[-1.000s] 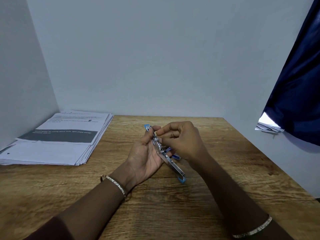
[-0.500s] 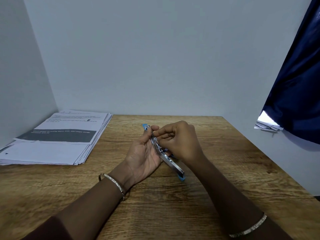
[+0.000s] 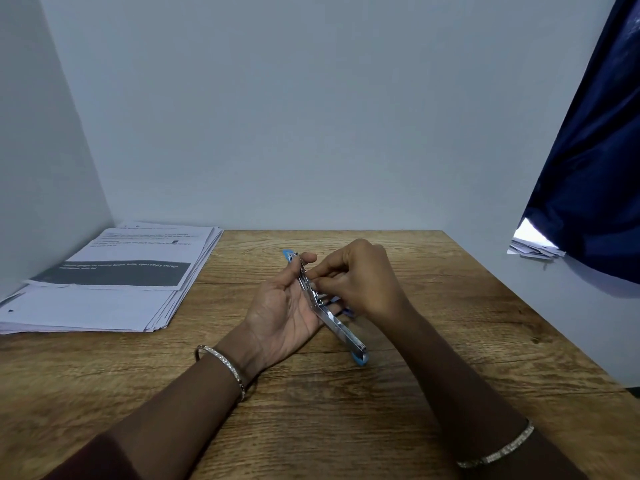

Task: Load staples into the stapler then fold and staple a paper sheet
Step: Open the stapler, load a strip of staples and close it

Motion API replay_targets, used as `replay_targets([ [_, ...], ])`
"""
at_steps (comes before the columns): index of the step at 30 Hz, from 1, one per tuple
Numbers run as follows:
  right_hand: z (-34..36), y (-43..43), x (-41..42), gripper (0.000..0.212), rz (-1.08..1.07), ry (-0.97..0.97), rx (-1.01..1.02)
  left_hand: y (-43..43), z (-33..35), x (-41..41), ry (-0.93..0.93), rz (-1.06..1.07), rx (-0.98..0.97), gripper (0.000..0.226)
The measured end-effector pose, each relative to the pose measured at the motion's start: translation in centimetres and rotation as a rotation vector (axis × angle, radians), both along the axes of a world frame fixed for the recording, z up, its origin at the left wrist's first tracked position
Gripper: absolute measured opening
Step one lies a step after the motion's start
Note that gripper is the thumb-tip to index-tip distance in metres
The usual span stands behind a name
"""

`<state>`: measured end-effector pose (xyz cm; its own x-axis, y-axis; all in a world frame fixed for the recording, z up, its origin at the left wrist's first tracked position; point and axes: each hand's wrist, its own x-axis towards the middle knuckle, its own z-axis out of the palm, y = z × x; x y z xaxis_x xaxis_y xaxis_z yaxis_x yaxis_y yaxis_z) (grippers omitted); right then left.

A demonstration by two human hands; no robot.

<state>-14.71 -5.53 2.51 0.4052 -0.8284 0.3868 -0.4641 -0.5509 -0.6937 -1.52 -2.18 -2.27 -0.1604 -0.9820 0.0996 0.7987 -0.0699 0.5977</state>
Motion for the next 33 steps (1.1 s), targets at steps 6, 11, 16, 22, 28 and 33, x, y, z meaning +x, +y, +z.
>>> replay_targets([
  [6, 0.8, -0.6, -0.9, 0.013, 0.084, 0.106, 0.047, -0.1, -0.3, 0.1, 0.001, -0.043, 0.016, 0.021],
  [11, 0.9, -0.9, -1.3, 0.013, 0.140, 0.123, 0.022, -0.1, -0.3, 0.1, 0.008, -0.071, 0.021, 0.024],
  [16, 0.7, -1.3, -1.9, 0.011, 0.142, 0.004, 0.129, 0.1, -0.2, 0.1, 0.021, -0.091, 0.038, 0.025],
  [22, 0.2, -1.4, -1.9, 0.013, 0.190, -0.193, 0.315, 0.0, -0.4, 0.2, -0.002, -0.133, 0.049, 0.031],
  [28, 0.2, -1.4, -1.9, 0.013, 0.180, -0.152, 0.336, -0.3, -0.5, 0.1, -0.035, -0.146, 0.082, 0.042],
  [33, 0.5, -1.3, -1.6, 0.013, 0.107, -0.029, 0.217, -0.4, -0.7, 0.1, -0.054, -0.161, 0.134, 0.058],
])
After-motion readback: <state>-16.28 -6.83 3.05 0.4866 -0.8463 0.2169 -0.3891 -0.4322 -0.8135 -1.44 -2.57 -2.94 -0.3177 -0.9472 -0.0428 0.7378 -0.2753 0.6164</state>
